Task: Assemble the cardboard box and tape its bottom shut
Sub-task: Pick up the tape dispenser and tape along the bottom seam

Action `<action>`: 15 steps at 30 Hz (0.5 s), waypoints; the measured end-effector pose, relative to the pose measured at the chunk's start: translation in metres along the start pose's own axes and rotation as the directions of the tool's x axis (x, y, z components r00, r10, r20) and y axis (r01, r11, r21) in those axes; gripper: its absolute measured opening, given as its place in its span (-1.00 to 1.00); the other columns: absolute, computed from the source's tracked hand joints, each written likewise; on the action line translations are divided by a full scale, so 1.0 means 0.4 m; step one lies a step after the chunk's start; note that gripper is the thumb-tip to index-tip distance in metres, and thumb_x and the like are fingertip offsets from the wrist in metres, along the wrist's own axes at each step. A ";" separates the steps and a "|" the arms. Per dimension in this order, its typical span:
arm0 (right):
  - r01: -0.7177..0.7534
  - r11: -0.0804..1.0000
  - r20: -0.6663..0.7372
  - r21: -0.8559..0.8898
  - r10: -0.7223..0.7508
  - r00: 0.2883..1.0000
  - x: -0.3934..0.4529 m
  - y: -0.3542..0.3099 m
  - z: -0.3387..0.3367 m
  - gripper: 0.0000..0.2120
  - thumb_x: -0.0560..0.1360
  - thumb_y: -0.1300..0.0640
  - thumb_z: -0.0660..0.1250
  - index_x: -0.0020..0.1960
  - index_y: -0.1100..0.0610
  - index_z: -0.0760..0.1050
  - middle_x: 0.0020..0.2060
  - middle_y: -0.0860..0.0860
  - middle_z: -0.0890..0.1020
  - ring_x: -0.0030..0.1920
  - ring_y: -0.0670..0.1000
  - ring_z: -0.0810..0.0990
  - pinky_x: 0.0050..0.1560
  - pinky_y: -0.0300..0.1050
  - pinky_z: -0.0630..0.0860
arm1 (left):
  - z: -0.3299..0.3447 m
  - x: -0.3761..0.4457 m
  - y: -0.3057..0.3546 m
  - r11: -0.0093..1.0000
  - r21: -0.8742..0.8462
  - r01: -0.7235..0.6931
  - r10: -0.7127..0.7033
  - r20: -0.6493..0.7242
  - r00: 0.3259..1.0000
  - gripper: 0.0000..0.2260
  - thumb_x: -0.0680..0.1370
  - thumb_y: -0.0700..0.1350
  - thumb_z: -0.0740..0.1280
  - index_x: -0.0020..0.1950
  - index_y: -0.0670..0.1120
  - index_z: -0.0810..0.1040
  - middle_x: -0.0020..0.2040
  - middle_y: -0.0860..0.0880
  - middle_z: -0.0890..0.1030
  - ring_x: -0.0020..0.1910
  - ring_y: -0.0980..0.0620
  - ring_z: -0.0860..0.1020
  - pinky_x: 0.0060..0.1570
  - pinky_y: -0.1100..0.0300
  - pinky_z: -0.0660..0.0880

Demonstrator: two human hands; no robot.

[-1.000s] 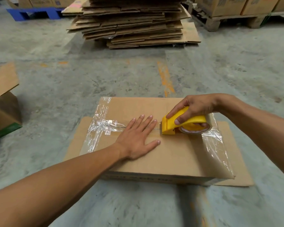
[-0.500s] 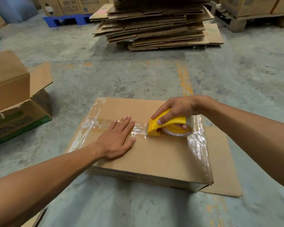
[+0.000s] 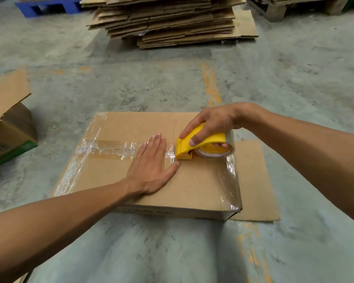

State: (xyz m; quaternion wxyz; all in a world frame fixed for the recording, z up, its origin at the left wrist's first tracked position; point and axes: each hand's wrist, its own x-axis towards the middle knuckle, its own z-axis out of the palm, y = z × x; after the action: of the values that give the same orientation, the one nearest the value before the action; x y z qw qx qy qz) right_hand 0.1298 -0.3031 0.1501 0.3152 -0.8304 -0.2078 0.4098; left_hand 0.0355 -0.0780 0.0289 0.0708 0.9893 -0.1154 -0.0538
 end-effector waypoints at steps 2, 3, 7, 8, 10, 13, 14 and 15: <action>-0.055 0.998 -0.030 -0.006 0.055 0.998 -0.067 0.057 -0.028 -0.66 0.44 0.13 0.51 0.18 -0.11 0.64 -0.42 -0.05 0.68 -0.61 0.02 0.50 -0.23 0.03 0.55 | -0.003 -0.003 -0.001 1.000 0.015 -0.004 0.004 0.005 1.000 -0.21 0.56 0.37 -0.13 0.61 -0.10 -0.23 0.61 -0.03 -0.25 0.57 0.07 -0.28 0.55 0.07 -0.23; -0.081 0.997 -0.043 0.004 0.081 0.996 -0.105 0.093 -0.042 -0.66 0.44 0.15 0.50 0.17 -0.11 0.64 -0.41 -0.08 0.69 -0.61 0.00 0.50 -0.29 0.00 0.55 | -0.004 -0.003 -0.001 1.000 0.019 -0.006 0.006 0.010 1.000 -0.21 0.56 0.37 -0.13 0.60 -0.11 -0.24 0.61 -0.03 -0.26 0.57 0.07 -0.29 0.55 0.07 -0.24; -0.170 0.978 -0.083 0.125 0.181 0.980 -0.251 0.219 -0.080 -0.59 0.33 0.10 0.52 0.17 -0.10 0.67 -0.29 0.14 0.70 -0.57 0.08 0.48 -0.59 -0.20 0.49 | -0.009 -0.003 0.004 1.000 0.027 -0.011 0.011 0.017 1.000 -0.21 0.56 0.37 -0.15 0.60 -0.11 -0.26 0.61 -0.04 -0.27 0.57 0.06 -0.29 0.54 0.07 -0.24; -0.179 0.974 -0.093 0.142 0.193 0.977 -0.275 0.238 -0.085 -0.58 0.33 0.10 0.51 0.18 -0.09 0.67 -0.26 0.21 0.69 -0.56 0.10 0.47 -0.59 -0.20 0.49 | -0.010 -0.003 0.005 0.999 0.033 -0.012 0.011 0.023 1.000 -0.22 0.56 0.36 -0.16 0.60 -0.11 -0.26 0.60 -0.04 -0.27 0.57 0.06 -0.29 0.54 0.08 -0.24; -0.179 0.972 -0.110 0.152 0.196 0.974 -0.299 0.260 -0.088 -0.61 0.37 0.13 0.50 0.18 -0.08 0.67 -0.21 0.25 0.69 -0.54 0.11 0.48 -0.59 -0.20 0.49 | -0.011 -0.003 0.006 0.999 0.048 -0.015 0.014 0.029 0.999 -0.22 0.57 0.36 -0.16 0.60 -0.11 -0.25 0.61 -0.05 -0.26 0.57 0.06 -0.29 0.54 0.08 -0.25; -0.174 0.978 -0.107 0.112 0.186 0.977 -0.297 0.269 -0.082 -0.63 0.43 0.18 0.48 0.21 -0.06 0.65 -0.29 0.05 0.72 -0.58 0.05 0.50 -0.59 -0.21 0.49 | -0.013 -0.001 0.007 0.998 0.056 -0.019 0.017 0.039 0.999 -0.21 0.55 0.37 -0.18 0.60 -0.12 -0.25 0.61 -0.06 -0.26 0.57 0.05 -0.29 0.54 0.06 -0.24; -0.177 0.979 -0.102 0.104 0.187 0.977 -0.294 0.270 -0.083 -0.63 0.44 0.18 0.48 0.22 -0.04 0.64 -0.30 0.02 0.72 -0.59 0.03 0.51 -0.60 -0.21 0.49 | -0.015 0.001 0.008 0.998 0.061 -0.017 0.014 0.048 0.999 -0.21 0.54 0.37 -0.19 0.60 -0.12 -0.26 0.61 -0.07 -0.26 0.57 0.05 -0.29 0.54 0.05 -0.24; -0.179 0.979 -0.097 0.099 0.188 0.977 -0.290 0.272 -0.086 -0.63 0.44 0.18 0.48 0.23 -0.04 0.63 -0.31 0.01 0.72 -0.60 0.01 0.51 -0.60 -0.22 0.49 | -0.018 0.004 0.010 0.998 0.069 -0.012 0.008 0.060 0.998 -0.20 0.54 0.37 -0.20 0.60 -0.12 -0.26 0.61 -0.07 -0.27 0.57 0.03 -0.30 0.54 0.04 -0.25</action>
State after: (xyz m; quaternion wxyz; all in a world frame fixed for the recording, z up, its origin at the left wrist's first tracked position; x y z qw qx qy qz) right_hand 0.1002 -0.4632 0.1543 0.3235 -0.8515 -0.0945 0.4017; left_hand 0.0370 -0.0811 0.0364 0.0334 0.9885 -0.1244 -0.0790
